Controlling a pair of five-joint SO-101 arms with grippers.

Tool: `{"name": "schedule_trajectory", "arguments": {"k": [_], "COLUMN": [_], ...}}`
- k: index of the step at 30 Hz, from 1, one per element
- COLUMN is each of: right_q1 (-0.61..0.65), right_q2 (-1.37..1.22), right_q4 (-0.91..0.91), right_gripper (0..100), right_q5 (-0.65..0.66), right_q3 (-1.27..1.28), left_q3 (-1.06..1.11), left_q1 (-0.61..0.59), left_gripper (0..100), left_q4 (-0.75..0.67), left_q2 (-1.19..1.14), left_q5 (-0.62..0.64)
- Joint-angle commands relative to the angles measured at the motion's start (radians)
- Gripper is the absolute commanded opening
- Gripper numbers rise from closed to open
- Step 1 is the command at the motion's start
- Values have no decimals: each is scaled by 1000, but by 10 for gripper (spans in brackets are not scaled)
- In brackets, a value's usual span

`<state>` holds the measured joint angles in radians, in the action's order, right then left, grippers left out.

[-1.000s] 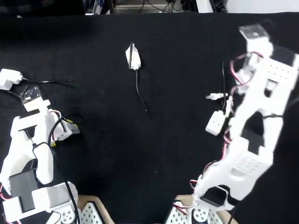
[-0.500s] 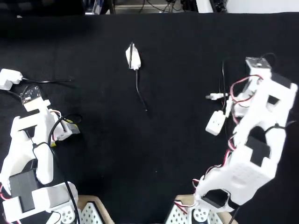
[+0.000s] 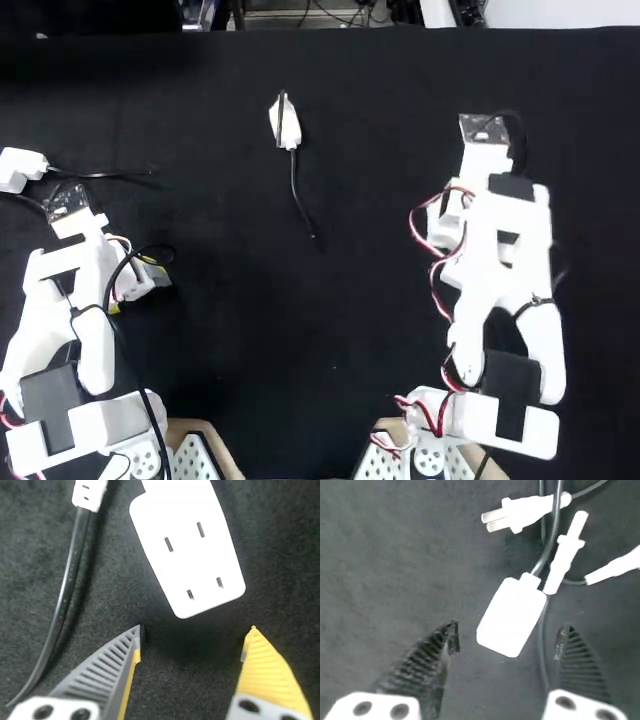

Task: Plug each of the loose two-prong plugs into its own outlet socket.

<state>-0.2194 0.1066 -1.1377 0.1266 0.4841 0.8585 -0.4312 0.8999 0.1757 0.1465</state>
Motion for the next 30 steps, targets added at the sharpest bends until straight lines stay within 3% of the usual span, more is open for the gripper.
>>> {"name": "schedule_trajectory", "arguments": {"k": [1, 10, 25, 30], "right_q1": [9, 32, -40, -43], "right_q2": [48, 47, -186, -214], "right_q4": [34, 40, 152, 146], "right_gripper": [303, 303, 303, 191], "right_q5": [-66, -227, -232, -230], "right_q3": [13, 61, 58, 42], "left_q3": [-5, 7, 7, 5], "left_q1": [18, 61, 58, 58], "left_gripper": [318, 318, 318, 318], "left_q4": [-23, -23, -23, -23], "left_q2": [35, 37, 37, 37], "left_q5": [9, 9, 3, 3]}}
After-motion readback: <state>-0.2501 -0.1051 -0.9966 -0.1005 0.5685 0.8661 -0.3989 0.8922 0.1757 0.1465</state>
